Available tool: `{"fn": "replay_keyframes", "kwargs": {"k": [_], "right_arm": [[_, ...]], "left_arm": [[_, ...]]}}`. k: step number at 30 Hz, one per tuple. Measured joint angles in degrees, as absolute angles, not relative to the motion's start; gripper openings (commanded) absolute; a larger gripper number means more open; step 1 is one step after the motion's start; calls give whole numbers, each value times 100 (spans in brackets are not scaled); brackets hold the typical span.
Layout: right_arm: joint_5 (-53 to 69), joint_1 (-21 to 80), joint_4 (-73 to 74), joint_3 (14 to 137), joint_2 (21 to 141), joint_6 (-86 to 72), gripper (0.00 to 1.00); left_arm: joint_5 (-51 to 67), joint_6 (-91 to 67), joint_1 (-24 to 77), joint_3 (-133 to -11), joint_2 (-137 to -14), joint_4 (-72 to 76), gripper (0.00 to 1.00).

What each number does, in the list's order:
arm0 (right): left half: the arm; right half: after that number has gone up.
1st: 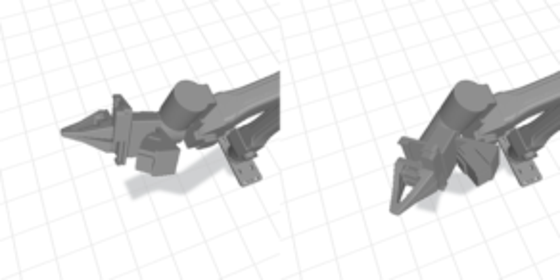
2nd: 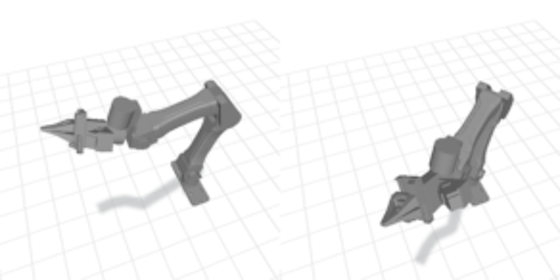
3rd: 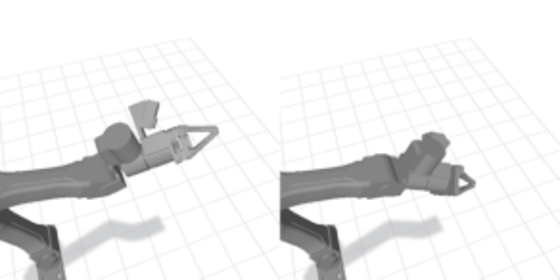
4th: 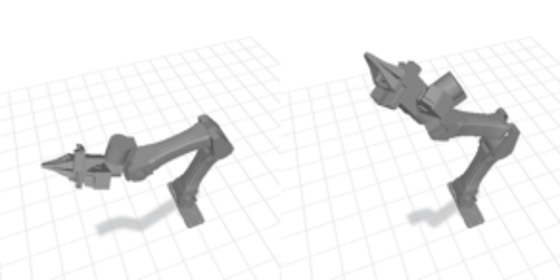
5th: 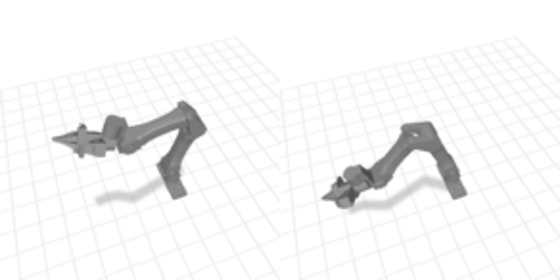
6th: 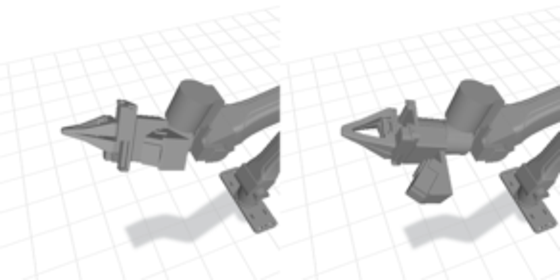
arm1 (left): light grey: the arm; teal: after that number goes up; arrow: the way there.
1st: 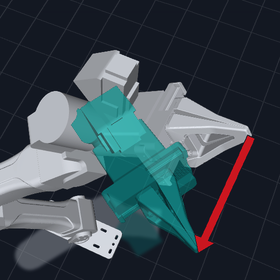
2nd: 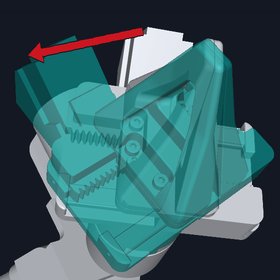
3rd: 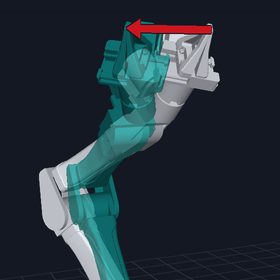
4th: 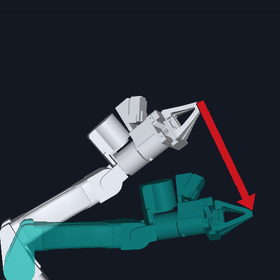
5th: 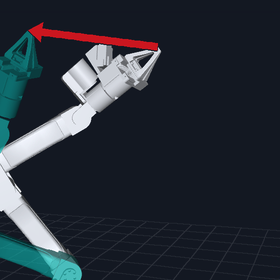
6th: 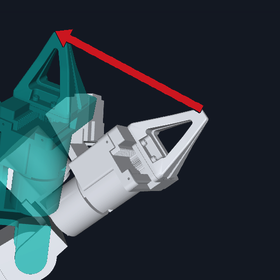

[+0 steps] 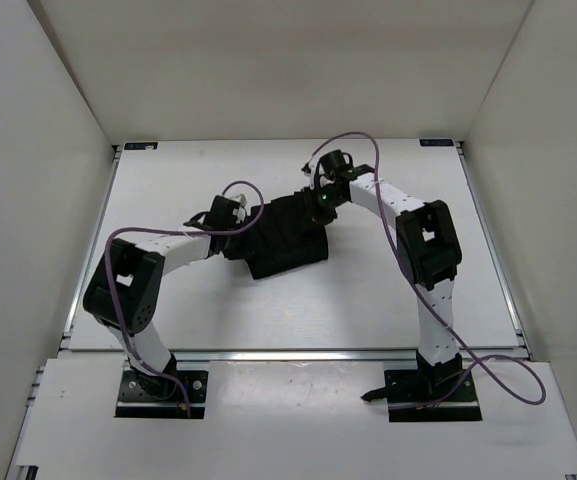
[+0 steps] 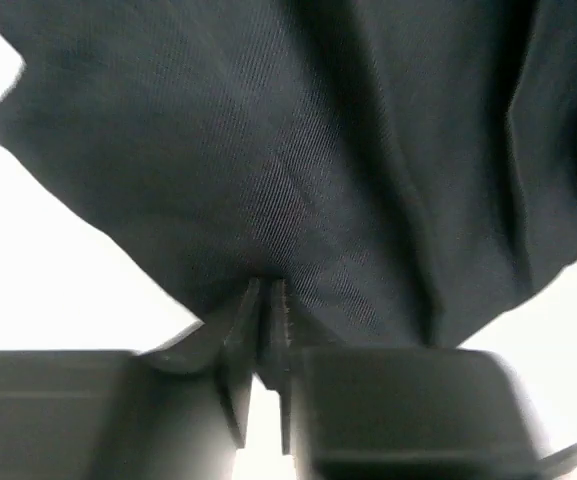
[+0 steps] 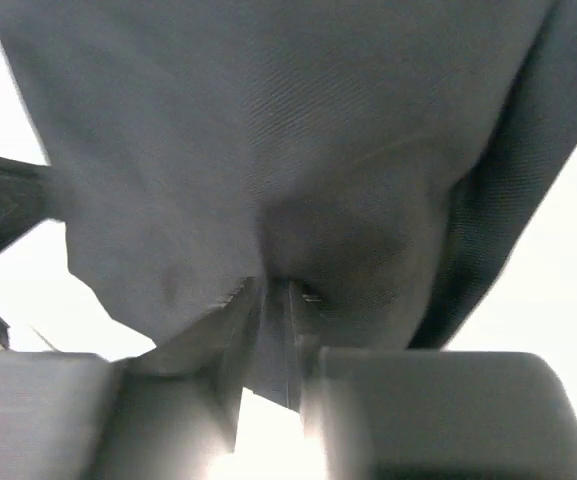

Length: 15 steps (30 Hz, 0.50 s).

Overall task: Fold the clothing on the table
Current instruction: Fold the skirt

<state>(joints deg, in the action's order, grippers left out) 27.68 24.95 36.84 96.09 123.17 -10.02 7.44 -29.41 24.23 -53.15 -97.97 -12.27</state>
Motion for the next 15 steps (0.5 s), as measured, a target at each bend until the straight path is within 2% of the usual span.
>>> {"fn": "replay_keyframes", "kwargs": {"k": [1,2,3,4,5,10,15], "right_arm": [[2775,2456,3750,9795,12302,-1015,38],[2814,2399,3782,9990,12254,-1022,44],[2871,2340,3795,10145,12173,-1028,56],[2939,2270,3778,10228,12016,-1044,64],[2987,2211,3774,10235,11804,-1059,72],[2624,2010,3623,9655,10062,-1118,80],[1881,1730,3262,7985,8224,-1013,84]], "left_arm": [[735,-2867,2390,-5406,-9738,-1315,50],[716,-2799,2355,-5542,-9664,-1428,65],[707,-2742,2316,-5728,-9574,-1570,72],[696,-2681,2274,-5933,-9491,-1756,93],[705,-2617,2209,-6206,-9397,-1959,99],[596,-2351,2010,-6827,-8578,-2705,99],[137,-2270,2078,-5765,-7129,-3181,99]]}}
